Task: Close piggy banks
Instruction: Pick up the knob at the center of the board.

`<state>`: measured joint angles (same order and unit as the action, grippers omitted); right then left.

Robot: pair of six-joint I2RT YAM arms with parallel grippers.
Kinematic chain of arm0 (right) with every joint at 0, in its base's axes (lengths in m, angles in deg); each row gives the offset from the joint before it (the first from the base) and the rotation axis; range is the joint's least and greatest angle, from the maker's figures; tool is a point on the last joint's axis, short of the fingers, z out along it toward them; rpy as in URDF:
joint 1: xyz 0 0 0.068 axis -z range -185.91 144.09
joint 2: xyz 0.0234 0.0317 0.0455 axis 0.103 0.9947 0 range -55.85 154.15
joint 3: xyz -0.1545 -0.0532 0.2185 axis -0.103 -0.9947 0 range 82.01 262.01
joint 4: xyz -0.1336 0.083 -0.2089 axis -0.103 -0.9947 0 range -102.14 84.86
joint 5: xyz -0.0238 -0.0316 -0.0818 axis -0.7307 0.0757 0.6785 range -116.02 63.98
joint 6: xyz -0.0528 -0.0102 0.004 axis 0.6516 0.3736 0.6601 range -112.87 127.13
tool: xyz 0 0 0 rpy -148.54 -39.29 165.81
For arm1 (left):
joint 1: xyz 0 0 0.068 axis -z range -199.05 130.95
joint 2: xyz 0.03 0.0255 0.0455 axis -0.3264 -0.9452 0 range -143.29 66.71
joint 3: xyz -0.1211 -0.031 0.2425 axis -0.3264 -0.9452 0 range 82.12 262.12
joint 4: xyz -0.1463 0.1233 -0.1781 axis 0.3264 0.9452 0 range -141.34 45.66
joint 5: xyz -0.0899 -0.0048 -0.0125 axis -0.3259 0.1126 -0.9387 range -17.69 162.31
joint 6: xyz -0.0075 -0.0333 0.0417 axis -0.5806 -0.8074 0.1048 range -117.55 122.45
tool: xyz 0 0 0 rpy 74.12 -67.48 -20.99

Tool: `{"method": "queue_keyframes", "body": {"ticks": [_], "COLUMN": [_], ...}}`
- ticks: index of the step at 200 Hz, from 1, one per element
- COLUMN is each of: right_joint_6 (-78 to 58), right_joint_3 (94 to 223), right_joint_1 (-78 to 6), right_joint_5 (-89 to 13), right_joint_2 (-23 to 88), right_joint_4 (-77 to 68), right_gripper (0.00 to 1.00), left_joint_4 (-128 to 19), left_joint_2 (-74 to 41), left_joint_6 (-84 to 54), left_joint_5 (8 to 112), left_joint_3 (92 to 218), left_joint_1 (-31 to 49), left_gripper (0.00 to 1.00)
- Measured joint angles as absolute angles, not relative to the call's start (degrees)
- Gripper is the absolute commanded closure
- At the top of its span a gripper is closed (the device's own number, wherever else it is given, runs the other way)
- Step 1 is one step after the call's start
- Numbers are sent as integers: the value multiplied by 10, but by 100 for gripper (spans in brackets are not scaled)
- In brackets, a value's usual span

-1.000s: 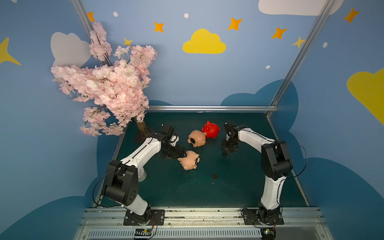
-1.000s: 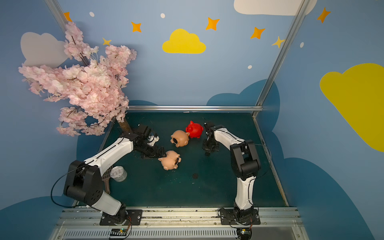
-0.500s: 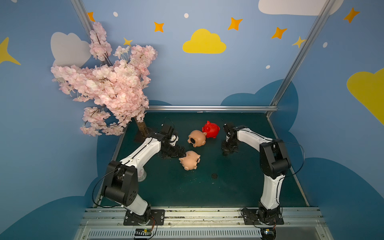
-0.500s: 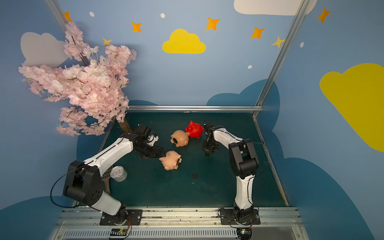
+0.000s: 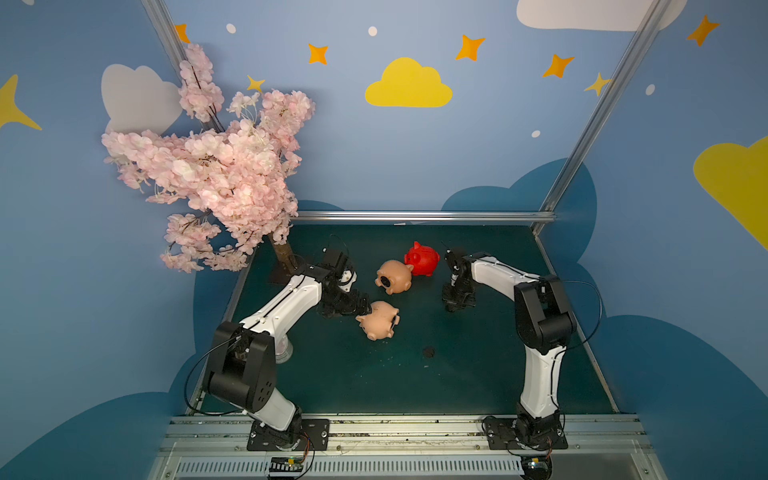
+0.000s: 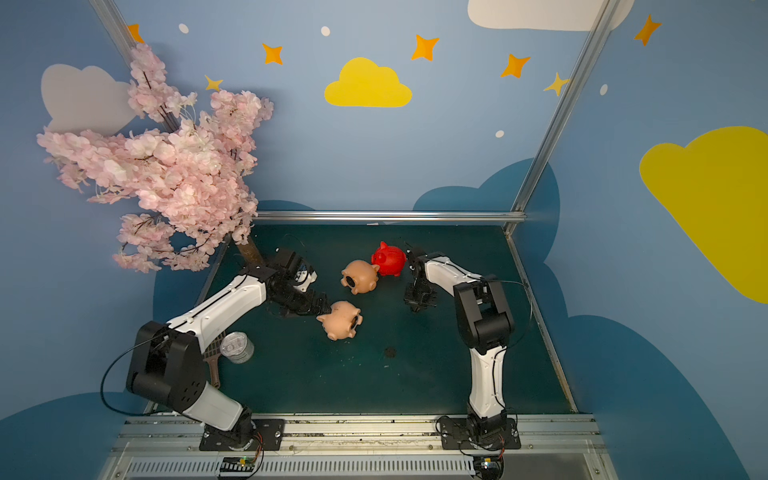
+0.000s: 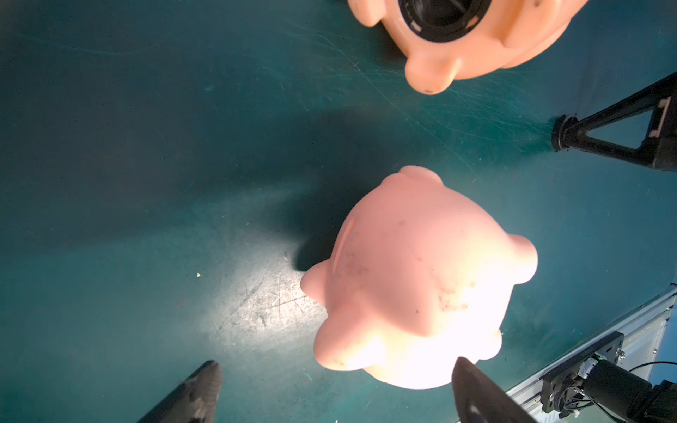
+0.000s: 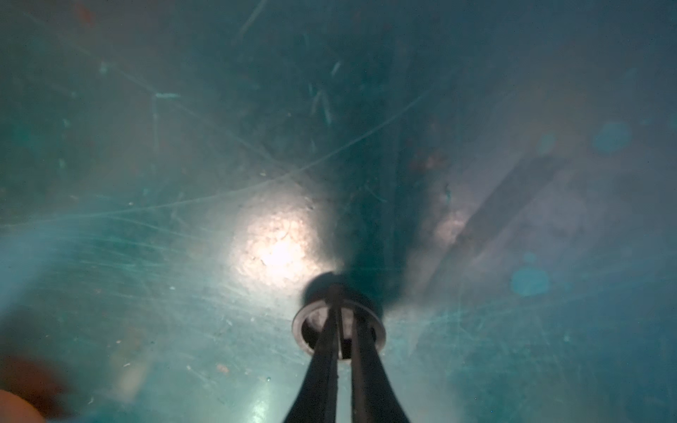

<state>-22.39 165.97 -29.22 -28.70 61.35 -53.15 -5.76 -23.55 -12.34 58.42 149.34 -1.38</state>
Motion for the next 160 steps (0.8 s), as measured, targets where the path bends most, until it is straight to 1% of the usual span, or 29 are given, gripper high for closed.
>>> {"method": "queue_keyframes", "body": {"ticks": [114,160], "right_joint_6": [-210,-206], "right_joint_3": [1704,1707], "right_joint_1": [-293,-293], "right_joint_5": [-281,-282], "right_joint_2": [645,647], "right_joint_4": [-571,-574], "right_gripper": [90,99], "left_joint_4": [-53,-53], "left_joint_2": [-235,-235], "left_joint_6": [-119,-119], "left_joint_5": [584,583], "left_joint_3": [1494,1494], "left_joint_1": [-14,-14], "left_gripper": [4,4]}}
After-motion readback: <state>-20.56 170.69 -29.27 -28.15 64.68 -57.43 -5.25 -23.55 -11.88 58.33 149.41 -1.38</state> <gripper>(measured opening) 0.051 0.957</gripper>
